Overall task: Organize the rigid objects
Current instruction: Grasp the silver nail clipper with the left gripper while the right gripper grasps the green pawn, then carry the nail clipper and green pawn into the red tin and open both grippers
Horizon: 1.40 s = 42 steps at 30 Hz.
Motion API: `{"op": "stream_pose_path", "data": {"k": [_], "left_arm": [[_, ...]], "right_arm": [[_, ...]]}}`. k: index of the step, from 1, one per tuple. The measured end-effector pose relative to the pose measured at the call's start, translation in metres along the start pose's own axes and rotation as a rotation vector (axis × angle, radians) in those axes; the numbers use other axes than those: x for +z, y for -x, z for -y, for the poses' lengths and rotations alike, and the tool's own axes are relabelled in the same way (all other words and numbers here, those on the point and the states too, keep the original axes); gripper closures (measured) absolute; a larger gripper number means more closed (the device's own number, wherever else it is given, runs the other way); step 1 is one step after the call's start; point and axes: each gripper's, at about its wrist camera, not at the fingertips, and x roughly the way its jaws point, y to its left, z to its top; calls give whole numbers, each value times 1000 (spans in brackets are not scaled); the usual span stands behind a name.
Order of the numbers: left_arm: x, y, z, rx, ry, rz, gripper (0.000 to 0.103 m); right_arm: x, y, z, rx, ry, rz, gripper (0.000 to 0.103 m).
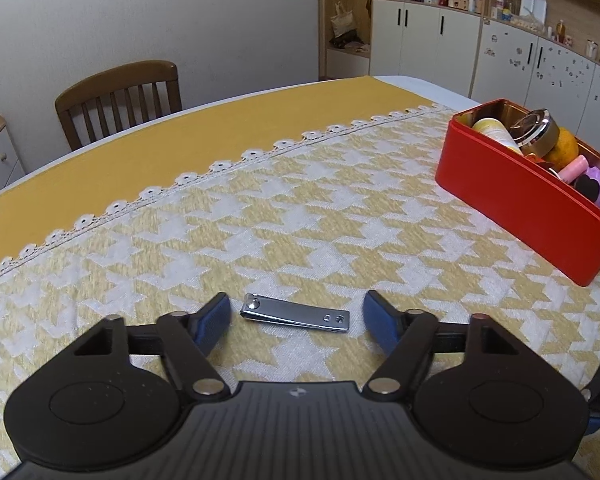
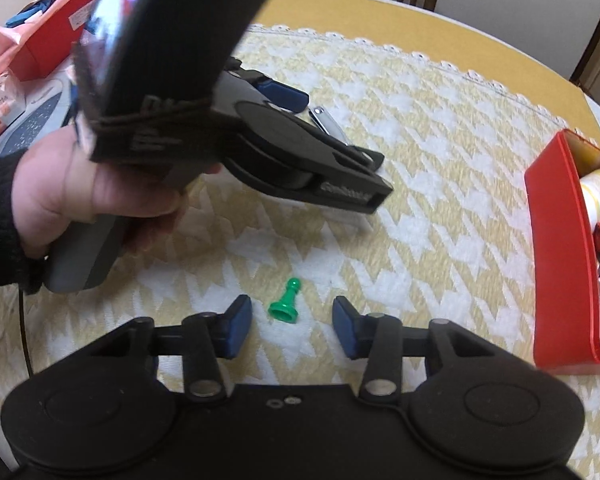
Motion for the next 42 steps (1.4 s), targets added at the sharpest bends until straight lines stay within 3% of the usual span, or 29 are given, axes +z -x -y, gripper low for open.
{"op": "stream_pose_path", "data": {"k": [3, 10, 20, 31, 42], "left_arm": [[1, 1, 2, 3, 8, -4, 45], [2, 3, 2, 12, 15, -10, 46], [0, 14, -11, 1, 139, -51, 46], [5, 58, -8, -17, 222, -61, 46], [32, 110, 25, -60, 177, 5, 46]], "right_arm": [[0, 0, 0, -12, 1, 3, 67], [0, 0, -1, -35, 0, 4, 89], [-5, 15, 8, -27, -48, 33, 89], [-8, 59, 31, -37, -76, 114, 89], [-20, 101, 51, -41, -77, 132, 89]]}}
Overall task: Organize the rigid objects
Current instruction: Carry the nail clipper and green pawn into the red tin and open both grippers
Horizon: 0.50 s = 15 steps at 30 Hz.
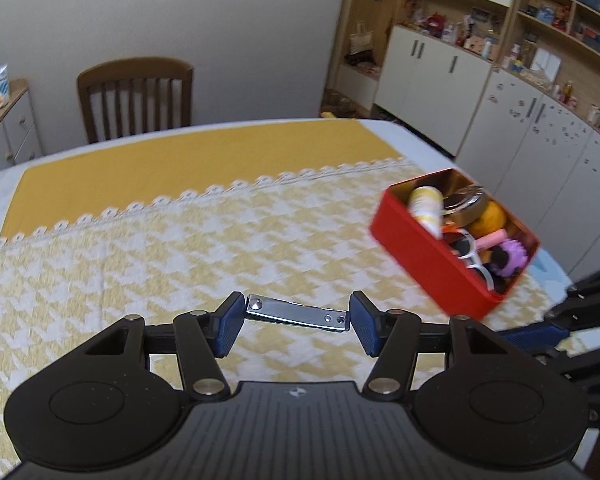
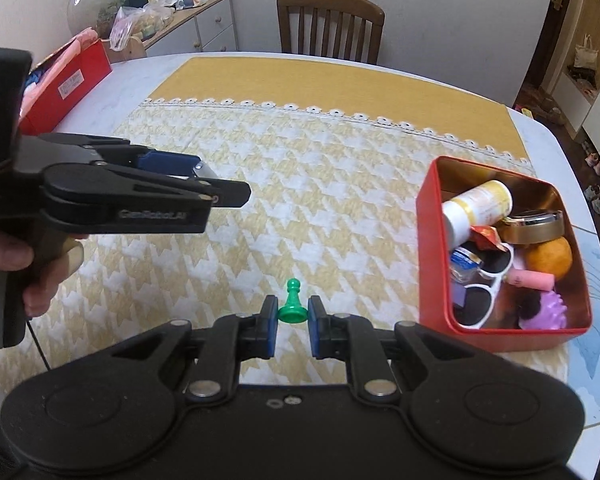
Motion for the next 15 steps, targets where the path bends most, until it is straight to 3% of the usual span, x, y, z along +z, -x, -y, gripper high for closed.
{"op": "stream_pose_path", "data": {"k": [7, 15], "left_arm": [[25, 10, 40, -48, -59, 36, 46], [54, -16, 97, -83, -106, 40, 46]], "right_arm": [[6, 27, 27, -24, -4, 32, 89], [8, 37, 87, -76, -29, 53, 89]]}}
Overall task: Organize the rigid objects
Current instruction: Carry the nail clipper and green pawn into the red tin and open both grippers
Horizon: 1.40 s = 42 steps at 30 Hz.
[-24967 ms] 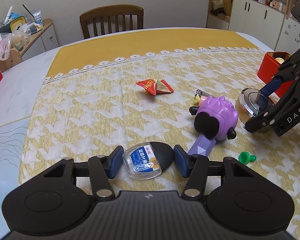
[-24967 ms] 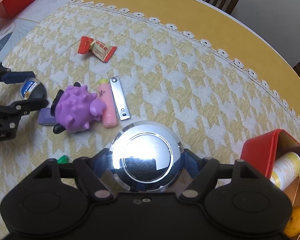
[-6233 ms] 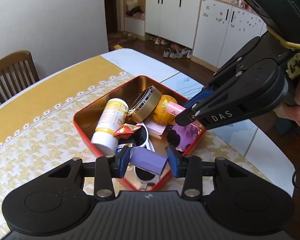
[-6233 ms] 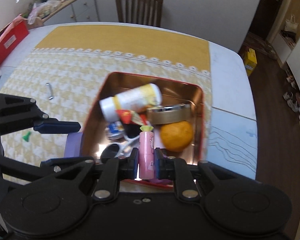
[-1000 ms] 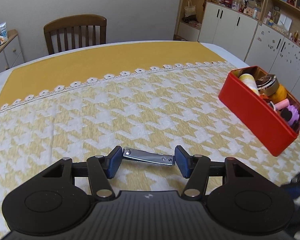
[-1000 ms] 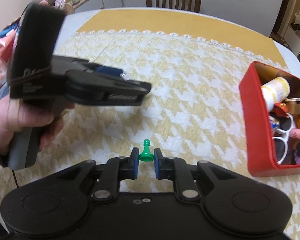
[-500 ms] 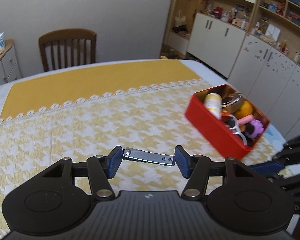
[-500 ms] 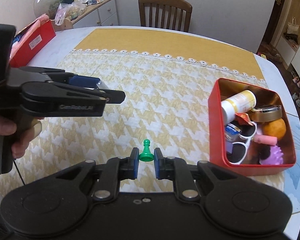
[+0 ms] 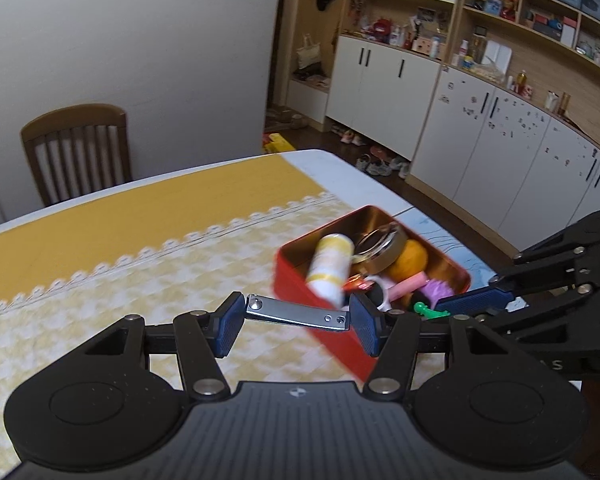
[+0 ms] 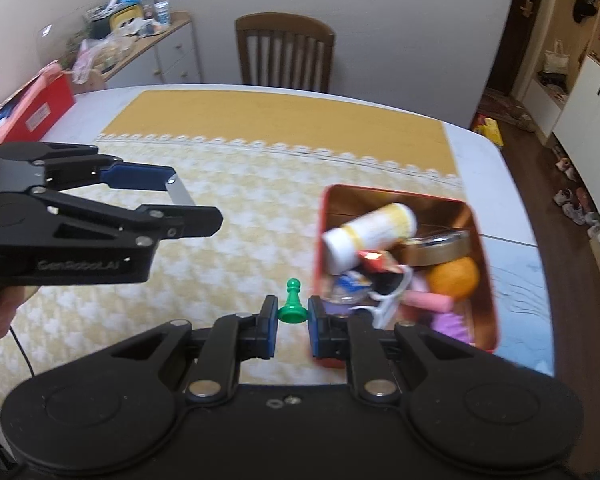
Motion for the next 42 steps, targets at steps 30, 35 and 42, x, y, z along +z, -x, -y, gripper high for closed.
{"op": "stream_pose_path", "data": {"k": [30, 35, 42], "left_arm": [[32, -171, 72, 55, 9, -151, 46], [31, -170, 73, 56, 1, -141, 46], [29, -166, 73, 41, 12, -139, 45]], "right_arm": [[-14, -77, 97, 79, 44, -112, 90], [-18, -87, 98, 85, 42, -133, 87], [-20, -90, 99, 95, 29, -135, 80]]}}
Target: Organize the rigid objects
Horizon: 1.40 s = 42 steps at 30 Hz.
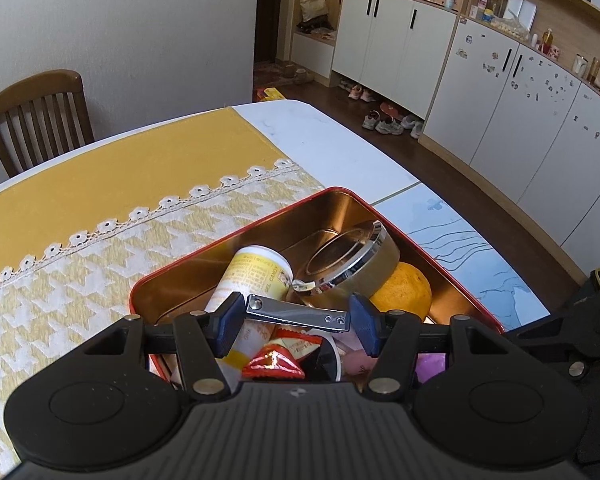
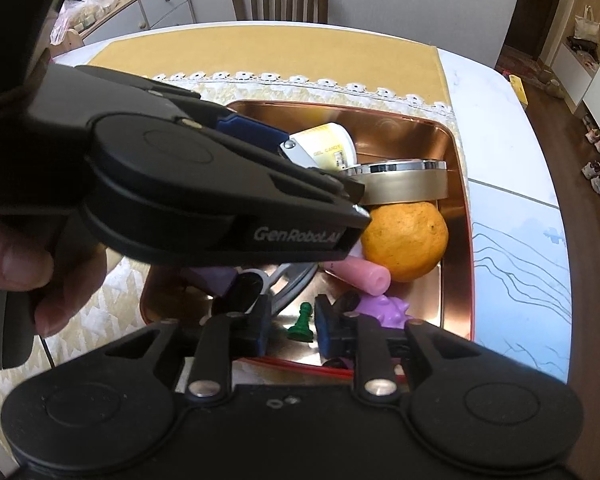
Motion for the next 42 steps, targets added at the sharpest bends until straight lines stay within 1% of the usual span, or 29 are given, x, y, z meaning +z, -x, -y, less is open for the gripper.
{"op": "stream_pose_path", "data": {"k": [6, 12, 14, 16, 20, 23, 26, 28, 29, 31, 33, 34, 35, 37, 39, 42], "left_arm": [[-5, 13, 1, -16, -14, 22, 44], [-11, 35, 1, -27, -25, 55, 42], [-13, 43, -1, -30, -22, 63, 41], [-16, 53, -4, -34, -20, 76, 36], [-23, 73, -9, -41, -15, 99, 35], [-28, 89, -14, -46, -10, 119, 34], [-34, 106, -16, -40, -17, 147, 30], [-39, 117, -17, -37, -23, 162, 27], [-42, 122, -17, -31, -25, 170, 26], [-47, 131, -17, -25, -27, 176, 25], [-52, 140, -20, -26, -13, 183, 24], [-55, 145, -21, -25, -6, 186, 21], [-57, 149, -22, -25, 2, 189, 20], [-62, 158, -24, -23, 10, 197, 20], [-66, 165, -25, -19, 12, 205, 20], [-74, 174, -27, -11, 17, 208, 19]], "right_arm": [[-3, 8, -3, 9, -25, 20, 69], [-9, 22, -5, 3, -55, 56, 58], [-11, 28, -6, -4, -66, 68, 56], [-13, 35, -7, -9, -75, 85, 53], [-18, 49, -10, -20, -92, 124, 46], [-24, 62, -12, -23, -112, 171, 40], [-31, 74, -12, -26, -145, 217, 36], [-36, 81, -13, -25, -165, 249, 30], [-38, 82, -13, -23, -175, 262, 29], [-42, 87, -13, -22, -200, 287, 23], [-45, 92, -14, -28, -219, 315, 20], [-48, 94, -15, -31, -224, 328, 17], [-50, 97, -17, -37, -227, 341, 15], [-56, 102, -20, -46, -233, 378, 4], [-62, 106, -24, -58, -239, 408, 1], [-70, 114, -31, -72, -235, 450, 0]]}}
